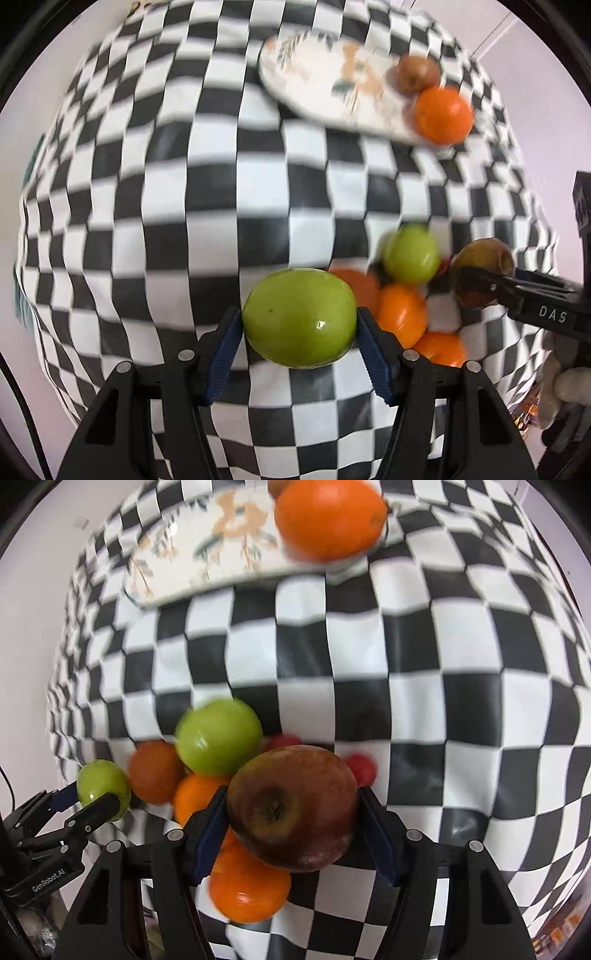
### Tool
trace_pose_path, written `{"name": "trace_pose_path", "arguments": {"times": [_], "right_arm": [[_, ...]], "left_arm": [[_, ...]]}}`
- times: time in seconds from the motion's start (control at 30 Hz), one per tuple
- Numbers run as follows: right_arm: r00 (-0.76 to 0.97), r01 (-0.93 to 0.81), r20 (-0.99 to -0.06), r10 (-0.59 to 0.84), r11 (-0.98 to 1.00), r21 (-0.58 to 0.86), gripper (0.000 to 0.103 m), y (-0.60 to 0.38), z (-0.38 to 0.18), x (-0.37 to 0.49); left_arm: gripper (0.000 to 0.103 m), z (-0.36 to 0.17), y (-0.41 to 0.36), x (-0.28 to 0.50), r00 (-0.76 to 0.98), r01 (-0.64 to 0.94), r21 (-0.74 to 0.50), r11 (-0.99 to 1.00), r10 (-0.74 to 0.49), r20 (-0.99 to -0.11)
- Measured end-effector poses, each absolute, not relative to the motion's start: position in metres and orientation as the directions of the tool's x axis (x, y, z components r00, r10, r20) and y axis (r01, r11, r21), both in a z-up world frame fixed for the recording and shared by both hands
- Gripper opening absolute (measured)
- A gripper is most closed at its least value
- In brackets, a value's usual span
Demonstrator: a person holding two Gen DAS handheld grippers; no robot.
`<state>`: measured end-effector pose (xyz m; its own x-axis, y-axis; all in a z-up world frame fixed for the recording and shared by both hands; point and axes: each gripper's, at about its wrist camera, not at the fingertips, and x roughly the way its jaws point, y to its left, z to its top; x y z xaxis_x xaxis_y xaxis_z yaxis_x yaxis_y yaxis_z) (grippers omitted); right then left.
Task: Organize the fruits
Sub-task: 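Place the green apple and red apple on the plate and release both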
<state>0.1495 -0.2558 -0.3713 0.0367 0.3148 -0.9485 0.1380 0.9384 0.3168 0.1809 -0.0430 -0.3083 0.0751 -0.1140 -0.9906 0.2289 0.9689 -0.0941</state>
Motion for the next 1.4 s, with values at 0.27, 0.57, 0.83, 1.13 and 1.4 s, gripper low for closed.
{"name": "trace_pose_path", "arguments": {"times": [0.27, 0.57, 0.83, 1.13, 1.4], "right_arm": [[0.172, 0.178, -0.899, 0.403, 0.885, 0.431, 0.07, -0.277, -0.311, 0.232], [0.221, 0.228, -0.868, 0.445, 0.842, 0.489, 0.07, -0.269, -0.319, 0.342], [0.22, 0.269, -0.848, 0.483, 0.805, 0.528, 0.07, -0.275, -0.335, 0.405], [0.137, 0.285, -0.861, 0.49, 0.813, 0.508, 0.074, -0.255, -0.349, 0.441], [0.153, 0.303, -0.868, 0.472, 0.814, 0.495, 0.088, -0.273, -0.337, 0.445]], "left_arm": [[0.059, -0.268, -0.069, 0.278, 0.123, 0.23, -0.189, 0.955, -0.221, -0.967], [0.059, -0.304, -0.088, 0.398, 0.041, 0.2, -0.173, 0.964, -0.185, -0.982], [0.06, -0.325, -0.078, 0.433, 0.001, 0.154, -0.203, 0.967, -0.206, -0.979], [0.06, -0.353, -0.075, 0.437, -0.071, 0.072, -0.236, 0.969, -0.231, -0.97], [0.087, -0.334, -0.065, 0.436, -0.009, 0.081, -0.226, 0.971, -0.226, -0.974]]}}
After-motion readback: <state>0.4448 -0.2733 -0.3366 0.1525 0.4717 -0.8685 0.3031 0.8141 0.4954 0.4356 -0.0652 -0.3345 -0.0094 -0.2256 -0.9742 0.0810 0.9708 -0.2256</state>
